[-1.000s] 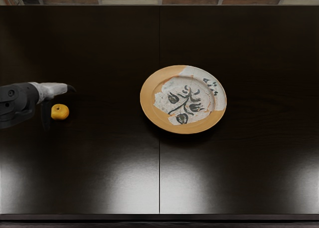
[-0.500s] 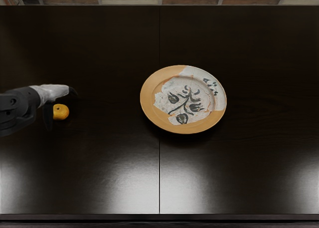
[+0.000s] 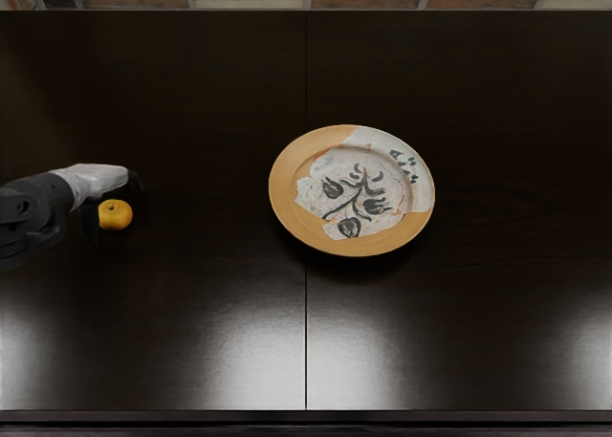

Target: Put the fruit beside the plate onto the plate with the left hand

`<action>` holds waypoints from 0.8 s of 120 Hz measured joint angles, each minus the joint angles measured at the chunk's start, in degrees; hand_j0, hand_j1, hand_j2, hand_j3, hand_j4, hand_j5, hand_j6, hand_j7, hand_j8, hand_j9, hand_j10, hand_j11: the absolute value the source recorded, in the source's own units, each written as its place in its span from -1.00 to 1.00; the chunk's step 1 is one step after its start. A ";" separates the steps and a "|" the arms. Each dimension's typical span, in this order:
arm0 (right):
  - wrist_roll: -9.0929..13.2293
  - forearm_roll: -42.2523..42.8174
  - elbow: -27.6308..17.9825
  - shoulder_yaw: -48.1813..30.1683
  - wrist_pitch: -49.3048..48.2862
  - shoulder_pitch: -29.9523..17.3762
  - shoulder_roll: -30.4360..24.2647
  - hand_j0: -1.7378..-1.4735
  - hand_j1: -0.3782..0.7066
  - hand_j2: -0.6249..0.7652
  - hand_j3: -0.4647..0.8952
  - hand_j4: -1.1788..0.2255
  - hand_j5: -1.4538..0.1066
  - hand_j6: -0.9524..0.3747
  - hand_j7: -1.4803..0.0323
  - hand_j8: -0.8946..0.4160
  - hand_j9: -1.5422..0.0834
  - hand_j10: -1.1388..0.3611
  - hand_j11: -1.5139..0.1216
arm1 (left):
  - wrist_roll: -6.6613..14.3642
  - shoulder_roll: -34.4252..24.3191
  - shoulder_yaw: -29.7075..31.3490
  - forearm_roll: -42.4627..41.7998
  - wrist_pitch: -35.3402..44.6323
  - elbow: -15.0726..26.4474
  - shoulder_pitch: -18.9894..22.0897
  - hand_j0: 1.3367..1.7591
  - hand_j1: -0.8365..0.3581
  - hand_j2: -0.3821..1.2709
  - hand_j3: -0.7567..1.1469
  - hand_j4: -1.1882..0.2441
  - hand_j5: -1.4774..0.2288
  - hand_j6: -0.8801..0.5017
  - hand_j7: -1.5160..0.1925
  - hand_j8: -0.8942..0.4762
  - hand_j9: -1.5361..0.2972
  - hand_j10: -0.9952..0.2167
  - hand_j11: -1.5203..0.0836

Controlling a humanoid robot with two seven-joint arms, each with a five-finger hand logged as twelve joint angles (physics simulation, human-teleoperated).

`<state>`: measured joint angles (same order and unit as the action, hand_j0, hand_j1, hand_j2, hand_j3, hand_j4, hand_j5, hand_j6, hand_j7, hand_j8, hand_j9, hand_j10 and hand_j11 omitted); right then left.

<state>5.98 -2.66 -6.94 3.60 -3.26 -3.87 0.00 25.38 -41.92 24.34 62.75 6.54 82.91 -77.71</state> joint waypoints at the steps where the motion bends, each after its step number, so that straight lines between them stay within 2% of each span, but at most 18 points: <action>1: 0.00 0.00 0.00 0.00 0.00 0.00 0.00 -0.40 -0.89 -0.11 -0.32 0.64 0.82 0.40 0.92 0.33 0.86 0.49 0.81 | -0.01 -0.04 0.00 0.01 0.00 0.00 0.05 0.52 0.42 -0.47 -0.20 0.26 0.30 -0.14 0.34 -0.12 0.27 0.17 0.44; 96: 0.00 -0.01 0.00 0.00 0.00 0.00 0.00 -0.40 -0.89 -0.11 -0.32 0.64 0.82 0.40 0.92 0.33 0.86 0.49 0.81 | -0.41 -2.08 -0.11 0.16 1.28 -0.24 0.28 0.52 0.16 -0.43 -0.20 0.08 0.10 -0.33 0.15 -0.30 0.09 -0.04 0.23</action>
<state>5.98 -2.67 -6.94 3.60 -3.26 -3.87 0.00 24.97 -44.00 24.23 62.90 7.82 82.67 -77.43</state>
